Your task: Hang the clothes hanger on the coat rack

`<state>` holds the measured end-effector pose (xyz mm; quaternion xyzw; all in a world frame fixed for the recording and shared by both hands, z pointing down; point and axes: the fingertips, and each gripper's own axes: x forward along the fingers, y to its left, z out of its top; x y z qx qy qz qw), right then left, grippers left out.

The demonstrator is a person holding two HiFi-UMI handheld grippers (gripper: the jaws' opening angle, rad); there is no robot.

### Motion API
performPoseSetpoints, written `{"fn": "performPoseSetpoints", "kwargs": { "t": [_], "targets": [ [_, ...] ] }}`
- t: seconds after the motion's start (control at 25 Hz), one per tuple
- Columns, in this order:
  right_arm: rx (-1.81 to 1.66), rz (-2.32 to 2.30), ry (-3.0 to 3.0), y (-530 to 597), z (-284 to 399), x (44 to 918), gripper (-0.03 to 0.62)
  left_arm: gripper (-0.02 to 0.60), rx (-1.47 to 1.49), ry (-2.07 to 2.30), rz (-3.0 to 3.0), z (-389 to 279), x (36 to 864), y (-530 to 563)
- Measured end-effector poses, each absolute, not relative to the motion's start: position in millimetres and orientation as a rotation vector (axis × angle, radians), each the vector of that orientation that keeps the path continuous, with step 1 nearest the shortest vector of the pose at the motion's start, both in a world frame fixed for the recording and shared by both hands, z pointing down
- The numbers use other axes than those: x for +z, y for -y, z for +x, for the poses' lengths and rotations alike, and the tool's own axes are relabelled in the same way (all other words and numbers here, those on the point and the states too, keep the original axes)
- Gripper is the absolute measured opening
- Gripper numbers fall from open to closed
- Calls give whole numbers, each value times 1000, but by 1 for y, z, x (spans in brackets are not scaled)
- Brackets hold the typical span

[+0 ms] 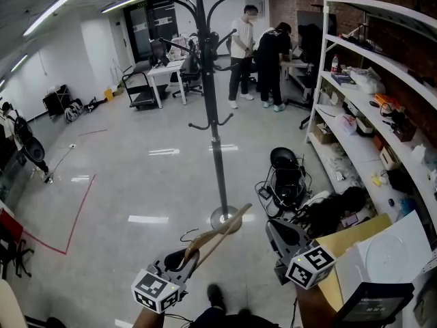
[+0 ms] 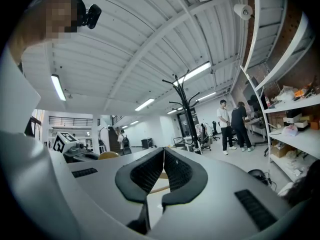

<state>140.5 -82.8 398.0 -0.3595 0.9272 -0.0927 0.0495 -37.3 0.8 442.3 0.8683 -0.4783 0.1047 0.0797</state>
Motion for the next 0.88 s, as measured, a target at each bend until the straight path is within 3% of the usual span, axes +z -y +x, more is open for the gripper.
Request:
{"fn": "performPoseSetpoints", "kwargs": {
  "t": [0.88],
  "targets": [
    [-301, -1359, -2753, 233, 81, 411, 6, 52, 370, 1085, 2737, -106, 473, 175]
  ]
}}
